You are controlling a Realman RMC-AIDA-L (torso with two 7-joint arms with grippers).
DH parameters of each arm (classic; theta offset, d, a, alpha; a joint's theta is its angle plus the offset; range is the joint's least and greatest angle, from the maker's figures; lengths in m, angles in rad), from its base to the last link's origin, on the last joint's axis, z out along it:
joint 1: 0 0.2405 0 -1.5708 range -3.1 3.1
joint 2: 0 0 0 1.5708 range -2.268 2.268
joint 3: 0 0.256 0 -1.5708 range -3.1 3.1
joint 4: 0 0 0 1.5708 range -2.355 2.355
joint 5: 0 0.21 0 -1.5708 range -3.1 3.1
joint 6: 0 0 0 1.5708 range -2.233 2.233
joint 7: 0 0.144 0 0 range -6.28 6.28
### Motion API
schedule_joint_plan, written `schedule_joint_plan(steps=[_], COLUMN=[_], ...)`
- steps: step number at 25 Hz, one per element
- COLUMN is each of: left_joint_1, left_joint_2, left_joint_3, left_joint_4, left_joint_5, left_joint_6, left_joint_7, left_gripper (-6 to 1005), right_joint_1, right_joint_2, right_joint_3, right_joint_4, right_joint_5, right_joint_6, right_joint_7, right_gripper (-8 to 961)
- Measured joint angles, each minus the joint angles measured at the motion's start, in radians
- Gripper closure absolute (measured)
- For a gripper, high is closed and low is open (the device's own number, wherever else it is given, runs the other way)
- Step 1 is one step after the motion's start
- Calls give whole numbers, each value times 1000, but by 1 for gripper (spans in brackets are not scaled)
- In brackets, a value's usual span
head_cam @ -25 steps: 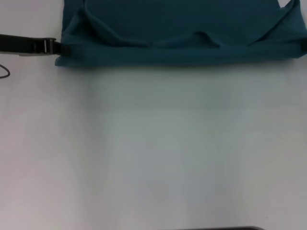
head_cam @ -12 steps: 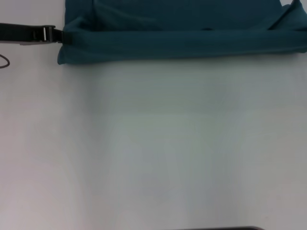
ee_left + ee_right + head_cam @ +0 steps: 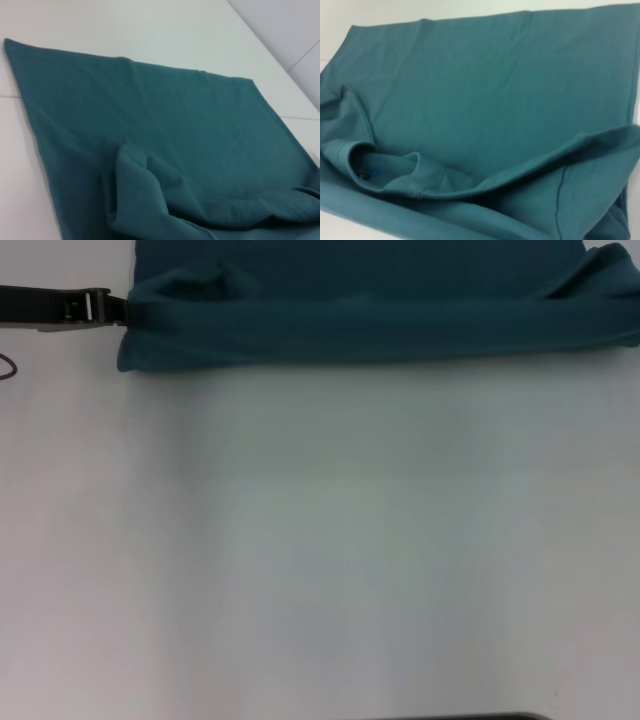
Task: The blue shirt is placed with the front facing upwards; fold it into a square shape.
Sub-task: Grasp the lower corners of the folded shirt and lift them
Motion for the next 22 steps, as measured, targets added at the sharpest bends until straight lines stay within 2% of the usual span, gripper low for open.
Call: schedule_joint_plan(steps=[6, 9, 16, 22], left_joint_1=[0, -9, 4, 57], left_joint_2=[6, 9, -6, -36], left_joint_3=[-30, -41, -46, -38], left_joint_4=[-27, -37, -60, -60], left_joint_5=[-10, -10, -15, -26], left_joint_6=[26, 42, 63, 79], left_joint_7=[-4, -7, -10, 1], left_gripper=[974, 974, 975, 974], right_joint_1=[12, 23, -2, -88], right_joint_2=[-22, -21, 0, 54], right_joint_3=[22, 30, 36, 36], right_joint_4=[-19, -49, -86, -91], right_joint_5=[13, 14, 22, 24], right_joint_6=[-24, -47, -88, -92], right_joint_7=[7, 14, 16, 0], right_gripper=[913, 913, 914, 914])
